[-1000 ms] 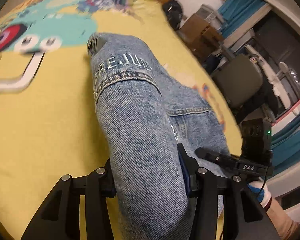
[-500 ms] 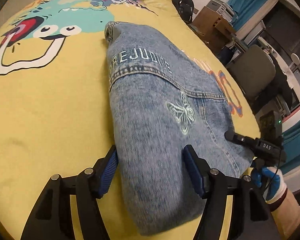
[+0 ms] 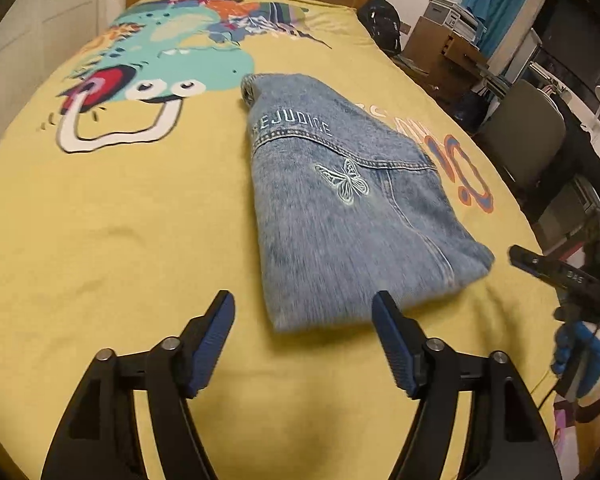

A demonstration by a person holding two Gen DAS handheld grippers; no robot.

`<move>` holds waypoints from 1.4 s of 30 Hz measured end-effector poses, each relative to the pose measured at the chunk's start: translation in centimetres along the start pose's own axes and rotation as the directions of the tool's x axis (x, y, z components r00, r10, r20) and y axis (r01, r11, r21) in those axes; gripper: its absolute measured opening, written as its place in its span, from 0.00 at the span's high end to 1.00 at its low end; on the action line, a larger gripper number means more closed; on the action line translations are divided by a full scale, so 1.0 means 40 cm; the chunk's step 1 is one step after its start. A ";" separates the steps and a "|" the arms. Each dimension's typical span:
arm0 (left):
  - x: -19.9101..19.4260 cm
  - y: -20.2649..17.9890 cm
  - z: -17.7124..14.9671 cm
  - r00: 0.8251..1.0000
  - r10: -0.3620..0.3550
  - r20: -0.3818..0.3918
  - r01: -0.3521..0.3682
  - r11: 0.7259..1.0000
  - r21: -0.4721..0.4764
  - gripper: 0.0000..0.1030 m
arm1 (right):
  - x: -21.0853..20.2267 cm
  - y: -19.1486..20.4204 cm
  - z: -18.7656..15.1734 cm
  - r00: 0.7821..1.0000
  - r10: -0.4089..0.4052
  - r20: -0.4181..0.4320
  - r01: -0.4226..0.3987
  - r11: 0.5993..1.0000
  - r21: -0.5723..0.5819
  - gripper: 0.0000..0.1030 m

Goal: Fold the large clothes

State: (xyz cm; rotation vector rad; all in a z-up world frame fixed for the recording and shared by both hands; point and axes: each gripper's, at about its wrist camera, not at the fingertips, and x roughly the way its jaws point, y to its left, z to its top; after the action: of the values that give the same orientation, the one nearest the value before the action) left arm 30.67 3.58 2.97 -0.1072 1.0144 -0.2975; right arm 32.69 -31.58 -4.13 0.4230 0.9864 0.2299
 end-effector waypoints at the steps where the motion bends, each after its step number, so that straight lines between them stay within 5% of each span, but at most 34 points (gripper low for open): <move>1: -0.022 -0.007 -0.014 1.000 0.009 0.008 -0.009 1.000 -0.001 0.35 | -0.016 0.010 -0.003 1.000 -0.010 0.006 0.010 1.000 -0.011 0.45; 7: -0.119 -0.038 -0.076 0.998 0.038 0.047 -0.038 0.999 0.001 0.33 | -0.146 0.070 -0.080 0.996 -0.059 0.061 0.065 0.993 -0.099 0.37; 9: -0.151 -0.047 -0.101 0.997 0.049 0.061 -0.050 0.999 0.005 0.20 | -0.185 0.085 -0.114 0.995 -0.064 0.077 0.073 0.990 -0.120 0.36; 21: -0.308 -0.066 -0.233 0.986 0.082 0.144 -0.080 0.997 -0.014 0.20 | -0.345 0.183 -0.283 0.988 -0.081 0.135 0.109 0.970 -0.219 0.31; 27: -0.344 -0.074 -0.296 0.978 0.136 0.158 -0.136 0.991 -0.010 0.19 | -0.383 0.217 -0.346 0.983 -0.091 0.157 0.130 0.958 -0.257 0.25; 30: -0.352 -0.077 -0.329 0.975 0.151 0.164 -0.152 0.988 -0.011 0.06 | -0.391 0.228 -0.371 0.982 -0.095 0.166 0.137 0.954 -0.266 0.24; 42: -0.347 -0.070 -0.383 0.969 0.194 0.150 -0.189 0.981 -0.050 0.03 | -0.393 0.218 -0.424 0.974 -0.128 0.186 0.172 0.954 -0.244 0.20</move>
State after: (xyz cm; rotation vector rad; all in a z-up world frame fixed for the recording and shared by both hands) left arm 10.29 5.74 6.89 -0.0627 0.8693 -0.0927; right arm 9.96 -25.58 3.50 0.1239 0.8043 0.1788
